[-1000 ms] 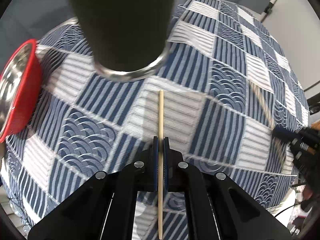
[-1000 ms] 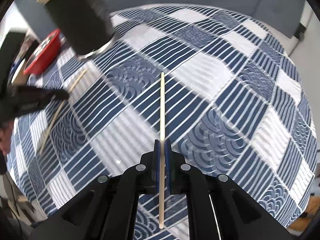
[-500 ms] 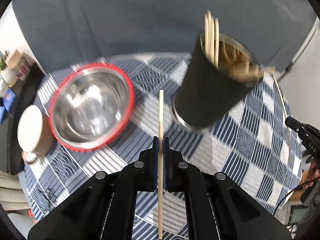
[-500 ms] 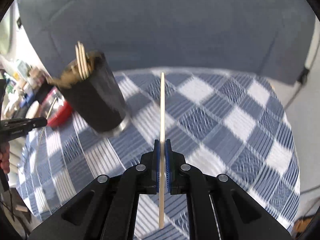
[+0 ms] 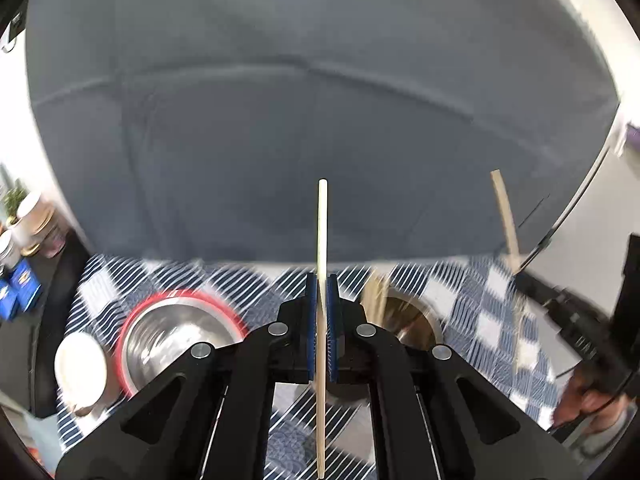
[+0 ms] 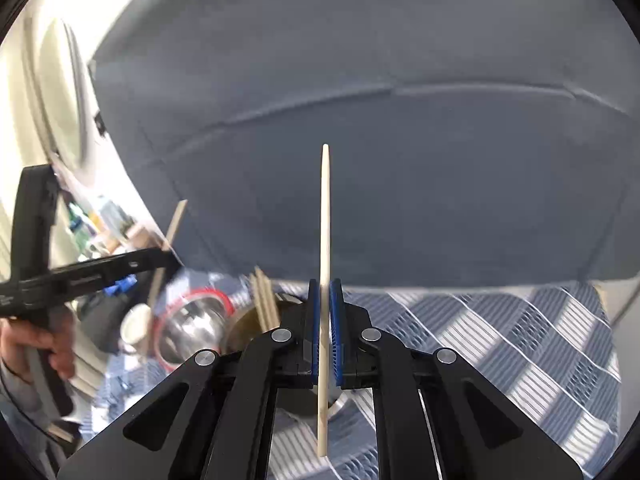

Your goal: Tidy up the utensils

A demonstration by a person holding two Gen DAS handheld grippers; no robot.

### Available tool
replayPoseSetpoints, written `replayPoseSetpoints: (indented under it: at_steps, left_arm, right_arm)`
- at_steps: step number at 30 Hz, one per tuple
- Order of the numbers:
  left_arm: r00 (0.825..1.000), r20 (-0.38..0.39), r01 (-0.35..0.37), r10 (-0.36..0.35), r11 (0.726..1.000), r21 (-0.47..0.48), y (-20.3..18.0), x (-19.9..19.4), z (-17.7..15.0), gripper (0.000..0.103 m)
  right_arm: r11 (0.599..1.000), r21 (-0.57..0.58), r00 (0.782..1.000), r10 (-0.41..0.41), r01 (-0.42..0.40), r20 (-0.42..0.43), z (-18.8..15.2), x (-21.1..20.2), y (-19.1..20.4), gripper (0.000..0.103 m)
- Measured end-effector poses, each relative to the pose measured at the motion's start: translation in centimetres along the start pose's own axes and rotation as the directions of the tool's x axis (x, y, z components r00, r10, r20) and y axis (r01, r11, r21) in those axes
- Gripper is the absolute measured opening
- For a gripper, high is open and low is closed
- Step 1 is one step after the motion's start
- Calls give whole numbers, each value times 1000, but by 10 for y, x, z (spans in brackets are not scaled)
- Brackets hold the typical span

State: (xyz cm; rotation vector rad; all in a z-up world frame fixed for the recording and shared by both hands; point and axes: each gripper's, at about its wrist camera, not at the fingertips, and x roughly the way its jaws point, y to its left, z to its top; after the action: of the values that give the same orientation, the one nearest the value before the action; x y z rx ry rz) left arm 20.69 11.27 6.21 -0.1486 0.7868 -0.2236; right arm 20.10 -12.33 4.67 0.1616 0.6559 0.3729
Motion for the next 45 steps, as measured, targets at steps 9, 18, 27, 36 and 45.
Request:
replayPoseSetpoints:
  at_steps: [9, 18, 27, 36, 45]
  left_arm:
    - [980, 165, 109, -112, 994, 26, -23, 18, 29, 5]
    - [951, 226, 201, -211, 977, 67, -30, 60, 7, 5]
    - [954, 202, 209, -222, 975, 80, -31, 84, -27, 5]
    - [958, 219, 174, -183, 983, 57, -29, 74, -45, 39]
    - [958, 281, 39, -53, 998, 55, -18, 32, -52, 94]
  right_arm:
    - [993, 21, 991, 110, -112, 69, 11, 39, 5, 5]
    - [988, -17, 982, 153, -152, 113, -2, 74, 7, 5]
    - [991, -35, 989, 133, -131, 64, -26, 97, 6, 5]
    - [994, -58, 995, 95, -93, 41, -45, 80, -3, 9]
    - [1000, -24, 996, 20, -18, 88, -41, 48, -12, 28]
